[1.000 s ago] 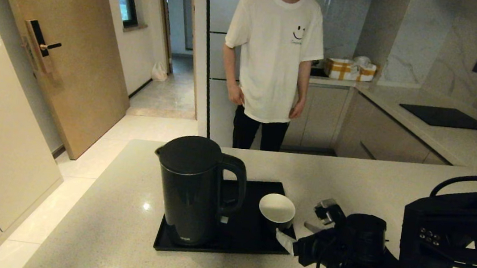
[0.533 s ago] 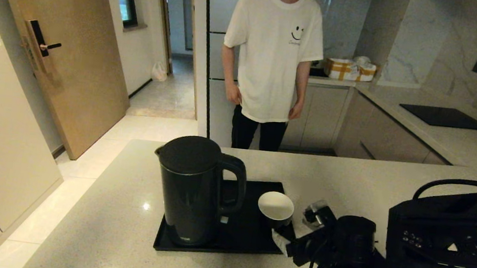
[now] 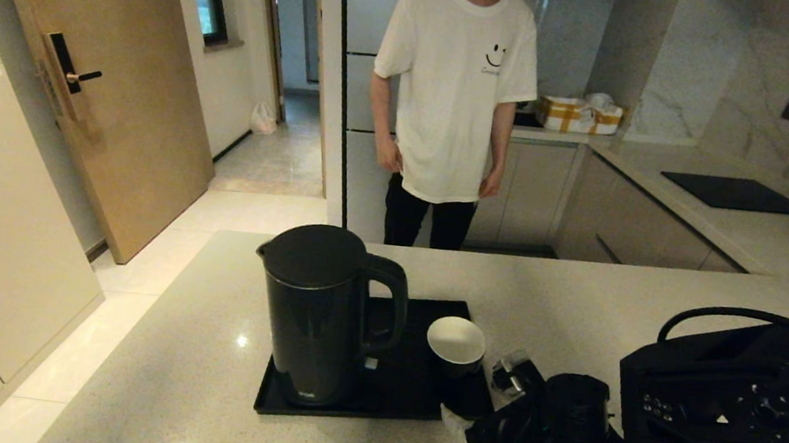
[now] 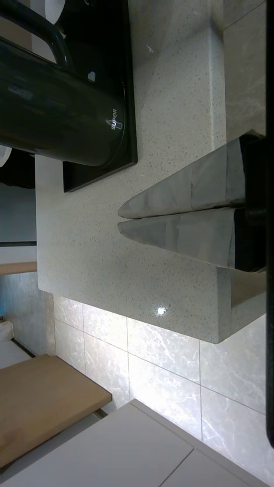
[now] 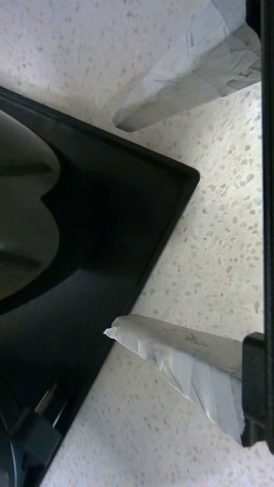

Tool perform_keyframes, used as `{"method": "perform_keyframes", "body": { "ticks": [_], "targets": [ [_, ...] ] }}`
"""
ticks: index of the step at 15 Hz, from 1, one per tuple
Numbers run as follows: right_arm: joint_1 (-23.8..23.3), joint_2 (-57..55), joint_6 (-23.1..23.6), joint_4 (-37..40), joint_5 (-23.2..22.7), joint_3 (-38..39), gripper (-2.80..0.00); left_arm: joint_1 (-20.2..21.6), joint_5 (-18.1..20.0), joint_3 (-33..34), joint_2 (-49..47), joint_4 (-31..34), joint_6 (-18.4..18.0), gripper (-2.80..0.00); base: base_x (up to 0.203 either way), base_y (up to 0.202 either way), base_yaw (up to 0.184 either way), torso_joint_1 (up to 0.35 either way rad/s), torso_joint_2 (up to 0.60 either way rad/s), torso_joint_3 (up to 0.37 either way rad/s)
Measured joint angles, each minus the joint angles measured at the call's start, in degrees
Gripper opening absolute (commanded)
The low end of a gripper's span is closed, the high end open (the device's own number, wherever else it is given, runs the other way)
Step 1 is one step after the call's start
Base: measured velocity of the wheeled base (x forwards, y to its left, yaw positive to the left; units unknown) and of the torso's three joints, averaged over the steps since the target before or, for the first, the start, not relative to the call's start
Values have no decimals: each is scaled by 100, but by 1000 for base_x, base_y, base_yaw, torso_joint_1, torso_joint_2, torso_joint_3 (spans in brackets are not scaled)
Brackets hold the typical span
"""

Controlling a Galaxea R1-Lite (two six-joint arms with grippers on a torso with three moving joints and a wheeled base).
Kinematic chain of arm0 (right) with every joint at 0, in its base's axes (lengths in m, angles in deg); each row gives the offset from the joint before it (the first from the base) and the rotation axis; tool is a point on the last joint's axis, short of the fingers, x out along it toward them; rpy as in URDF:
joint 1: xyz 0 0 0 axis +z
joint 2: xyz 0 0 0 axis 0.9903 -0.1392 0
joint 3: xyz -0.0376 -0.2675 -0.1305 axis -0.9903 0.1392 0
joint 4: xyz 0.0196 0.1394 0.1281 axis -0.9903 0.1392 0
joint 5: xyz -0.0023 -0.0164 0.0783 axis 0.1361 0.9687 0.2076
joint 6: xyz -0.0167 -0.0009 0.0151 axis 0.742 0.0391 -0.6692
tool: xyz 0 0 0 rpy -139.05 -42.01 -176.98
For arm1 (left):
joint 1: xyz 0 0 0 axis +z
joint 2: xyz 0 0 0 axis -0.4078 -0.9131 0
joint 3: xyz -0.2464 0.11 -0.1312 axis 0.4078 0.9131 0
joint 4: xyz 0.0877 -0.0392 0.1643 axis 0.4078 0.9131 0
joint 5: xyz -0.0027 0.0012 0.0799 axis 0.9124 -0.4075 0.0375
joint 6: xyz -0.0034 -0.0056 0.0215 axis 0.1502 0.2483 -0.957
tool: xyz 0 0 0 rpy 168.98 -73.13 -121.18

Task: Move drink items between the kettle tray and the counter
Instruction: Pick up the tea cup

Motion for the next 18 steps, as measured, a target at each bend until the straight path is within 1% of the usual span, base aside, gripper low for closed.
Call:
{"method": "perform_keyframes", "body": {
  "ticks": [3, 10, 13, 15, 18],
  "targets": [
    [-7, -95, -216, -1, -10, -148, 0, 0, -2, 0, 0, 0, -2, -280, 0, 0, 0, 0, 0, 0],
    [-12, -294, -189, 0, 80, -717, 0, 0, -2, 0, 0, 2, -1, -280, 0, 0, 0, 0, 0, 0],
    [-20, -403, -168, -1, 260, -1042, 0, 0, -2, 0, 0, 0, 0, -280, 0, 0, 0, 0, 0, 0],
    [-20, -449, -168, -1, 266, -1105, 0, 0, -2, 0, 0, 2, -2, -280, 0, 0, 0, 0, 0, 0],
    [-23, -622, -146, 0, 268, -1402, 0, 0, -1, 0, 0, 2, 0, -280, 0, 0, 0, 0, 0, 0]
  ]
}}
